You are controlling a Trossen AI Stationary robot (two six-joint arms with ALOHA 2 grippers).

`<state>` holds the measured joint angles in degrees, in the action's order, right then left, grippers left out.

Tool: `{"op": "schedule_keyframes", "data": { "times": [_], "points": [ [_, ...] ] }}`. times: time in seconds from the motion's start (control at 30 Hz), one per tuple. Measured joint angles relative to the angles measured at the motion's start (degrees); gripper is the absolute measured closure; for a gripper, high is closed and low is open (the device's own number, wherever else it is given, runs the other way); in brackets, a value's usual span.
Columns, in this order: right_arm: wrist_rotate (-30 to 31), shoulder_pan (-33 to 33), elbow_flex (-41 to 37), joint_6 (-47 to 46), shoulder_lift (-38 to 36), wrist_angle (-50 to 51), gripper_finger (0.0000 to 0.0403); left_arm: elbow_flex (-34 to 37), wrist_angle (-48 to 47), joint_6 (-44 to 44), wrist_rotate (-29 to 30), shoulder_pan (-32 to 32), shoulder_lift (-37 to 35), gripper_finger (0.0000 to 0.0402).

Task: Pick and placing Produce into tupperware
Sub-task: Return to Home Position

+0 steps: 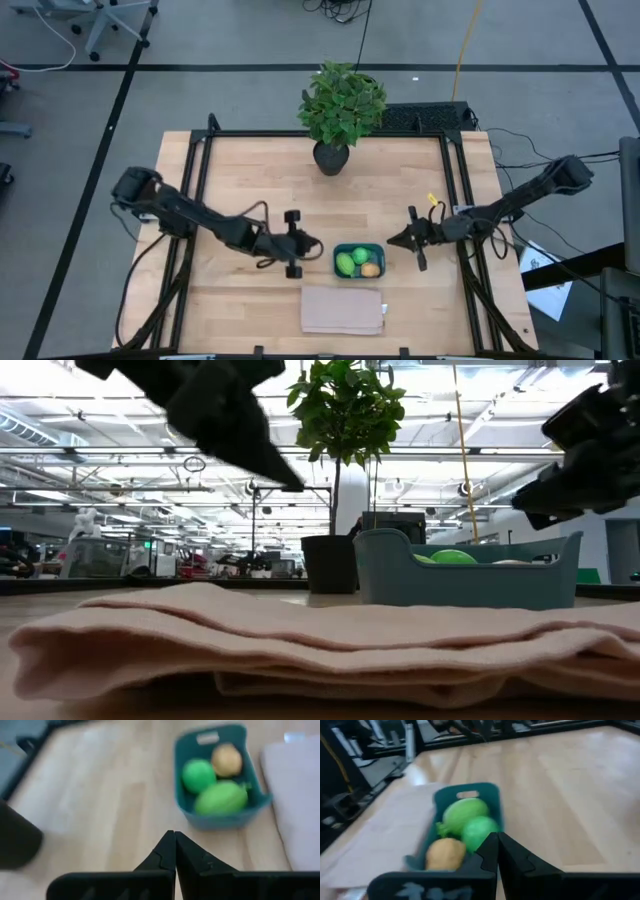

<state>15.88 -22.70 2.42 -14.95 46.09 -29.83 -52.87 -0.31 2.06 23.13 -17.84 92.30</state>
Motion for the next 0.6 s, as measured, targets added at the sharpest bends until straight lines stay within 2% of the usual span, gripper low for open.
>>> {"op": "schedule_keyframes", "data": {
  "times": [0.2, 0.47, 0.6],
  "points": [
    [-6.95, 6.13, 0.0, 1.62, -4.29, -1.04, 0.0403, 5.63, 8.97, -6.96, -1.77, 2.3, -6.41, 0.0401],
    [-7.02, 6.62, 0.0, 2.87, -11.03, -0.35, 0.0403, 18.94, 25.58, -9.06, 1.05, 1.27, -16.18, 0.0401],
    [-6.91, 7.41, 0.0, 5.16, -15.35, 0.69, 0.0403, 24.23, 30.57, -9.12, 2.73, 0.94, -20.7, 0.0401]
  ]
}}
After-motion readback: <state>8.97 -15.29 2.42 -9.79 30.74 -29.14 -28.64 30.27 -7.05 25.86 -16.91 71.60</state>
